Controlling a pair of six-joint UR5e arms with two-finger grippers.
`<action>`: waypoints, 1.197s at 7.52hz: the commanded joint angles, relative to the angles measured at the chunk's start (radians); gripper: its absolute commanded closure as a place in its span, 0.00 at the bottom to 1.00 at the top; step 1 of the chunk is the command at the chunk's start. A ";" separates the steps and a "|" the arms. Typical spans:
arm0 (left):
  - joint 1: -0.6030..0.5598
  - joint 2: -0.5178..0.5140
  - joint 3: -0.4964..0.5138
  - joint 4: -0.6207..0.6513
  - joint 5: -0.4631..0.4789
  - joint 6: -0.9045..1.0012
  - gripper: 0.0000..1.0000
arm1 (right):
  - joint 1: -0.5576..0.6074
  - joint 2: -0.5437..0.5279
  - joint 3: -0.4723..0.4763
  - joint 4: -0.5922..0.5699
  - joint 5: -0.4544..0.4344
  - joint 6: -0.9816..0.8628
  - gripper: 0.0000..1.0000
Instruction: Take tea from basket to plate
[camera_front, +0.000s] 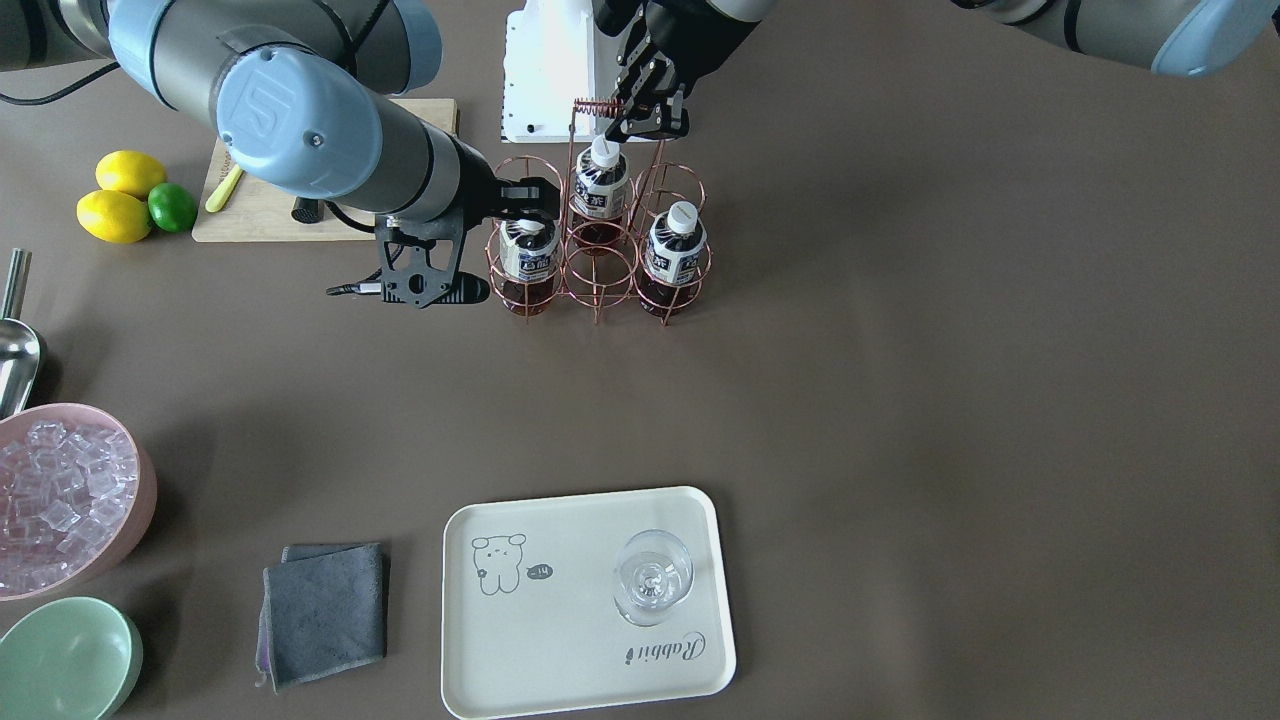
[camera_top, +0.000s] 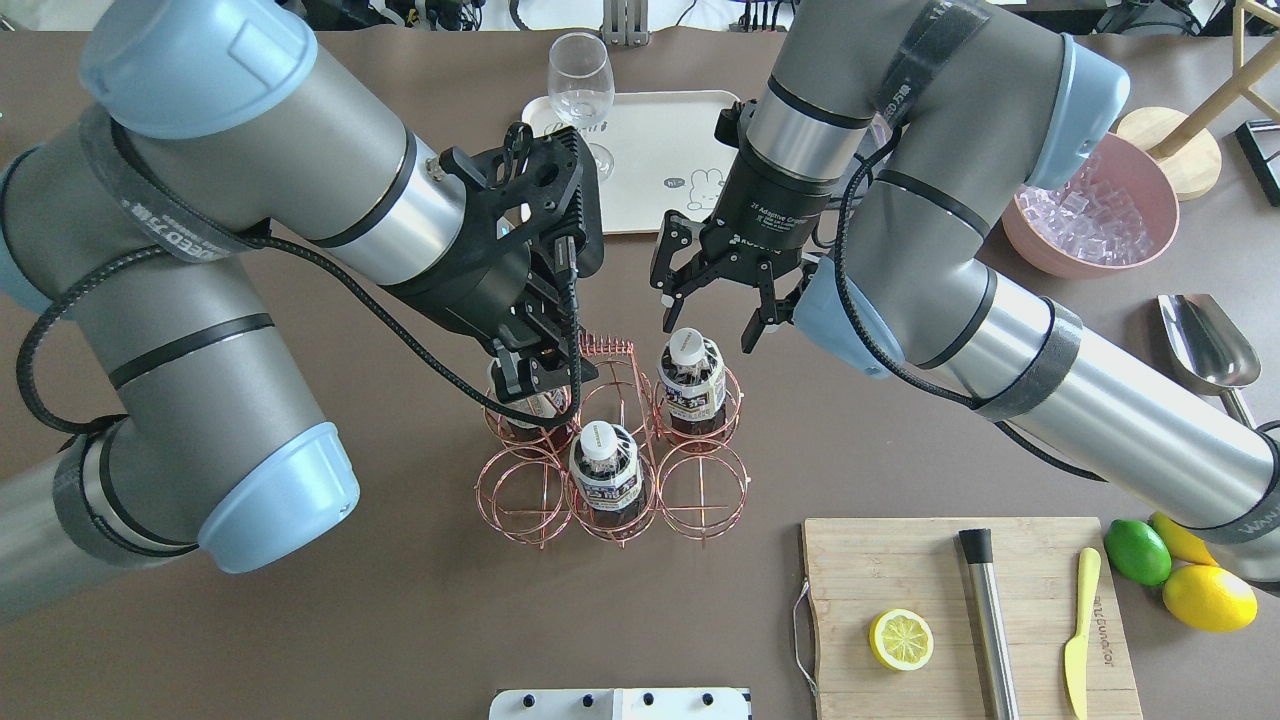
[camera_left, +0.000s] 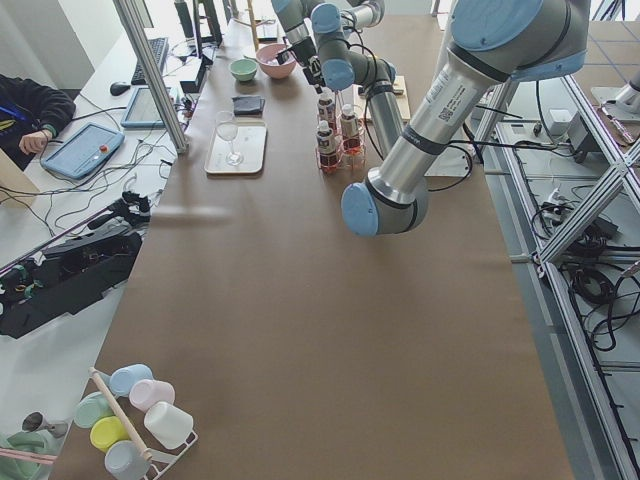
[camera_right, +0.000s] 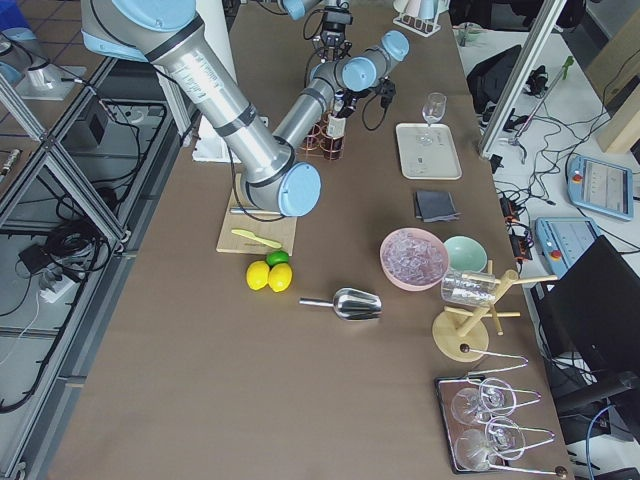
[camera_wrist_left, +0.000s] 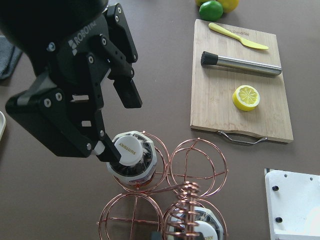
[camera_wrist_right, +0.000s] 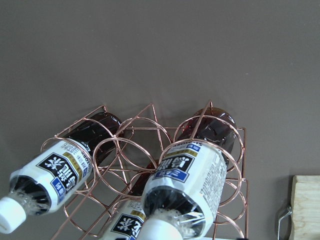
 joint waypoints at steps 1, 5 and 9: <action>0.000 -0.001 -0.004 -0.002 -0.001 0.001 1.00 | -0.014 0.014 -0.020 0.000 -0.003 0.000 0.29; 0.006 -0.001 -0.001 -0.008 -0.001 0.001 1.00 | -0.027 0.028 -0.033 -0.001 -0.001 0.000 0.50; 0.006 -0.002 -0.002 -0.008 -0.001 0.001 1.00 | -0.027 0.025 -0.040 -0.001 0.002 -0.002 1.00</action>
